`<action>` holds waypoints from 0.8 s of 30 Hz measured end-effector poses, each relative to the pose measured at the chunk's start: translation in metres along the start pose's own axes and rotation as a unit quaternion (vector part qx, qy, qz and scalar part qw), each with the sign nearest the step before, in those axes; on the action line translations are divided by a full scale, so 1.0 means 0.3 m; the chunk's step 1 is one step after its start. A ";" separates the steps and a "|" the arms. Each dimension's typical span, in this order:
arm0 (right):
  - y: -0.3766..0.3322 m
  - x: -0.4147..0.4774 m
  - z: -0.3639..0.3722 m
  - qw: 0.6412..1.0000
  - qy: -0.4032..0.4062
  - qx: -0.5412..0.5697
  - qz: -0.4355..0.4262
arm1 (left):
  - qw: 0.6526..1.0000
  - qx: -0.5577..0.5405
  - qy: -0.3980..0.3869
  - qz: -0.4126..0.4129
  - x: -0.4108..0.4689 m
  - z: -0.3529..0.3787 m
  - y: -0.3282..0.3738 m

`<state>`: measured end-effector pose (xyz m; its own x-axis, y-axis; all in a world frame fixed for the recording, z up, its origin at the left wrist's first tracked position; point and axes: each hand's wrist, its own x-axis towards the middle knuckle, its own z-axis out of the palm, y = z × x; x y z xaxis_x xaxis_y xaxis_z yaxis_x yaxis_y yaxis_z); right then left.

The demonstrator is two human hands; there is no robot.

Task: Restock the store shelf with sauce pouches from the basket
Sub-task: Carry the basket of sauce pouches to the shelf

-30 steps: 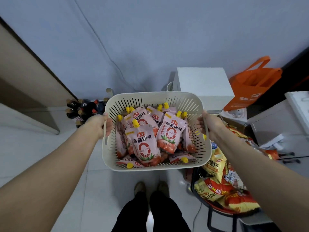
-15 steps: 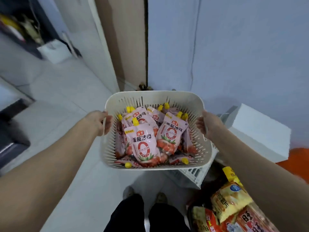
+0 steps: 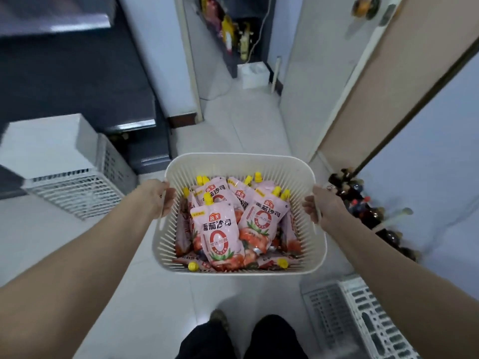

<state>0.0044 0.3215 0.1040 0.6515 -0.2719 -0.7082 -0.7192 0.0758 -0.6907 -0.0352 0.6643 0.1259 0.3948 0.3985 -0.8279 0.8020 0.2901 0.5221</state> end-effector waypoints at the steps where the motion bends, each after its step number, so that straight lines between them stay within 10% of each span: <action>1: -0.019 0.005 0.082 1.000 -0.021 -0.011 -0.001 | 1.000 -0.014 0.015 0.000 0.018 -0.065 0.021; 11: -0.264 0.007 0.902 0.960 -0.195 -0.188 -0.067 | 0.958 -0.248 0.127 -0.067 0.131 -0.629 0.112; 24: -0.314 -0.231 1.828 0.933 -0.232 -0.252 -0.110 | 0.914 -0.347 0.193 -0.076 0.322 -1.331 0.312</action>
<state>0.1594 0.8595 0.1381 0.7465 0.2256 -0.6260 -0.5022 -0.4263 -0.7524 -0.1010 1.0773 0.1765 0.0070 0.5463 -0.8376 0.3032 0.7970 0.5223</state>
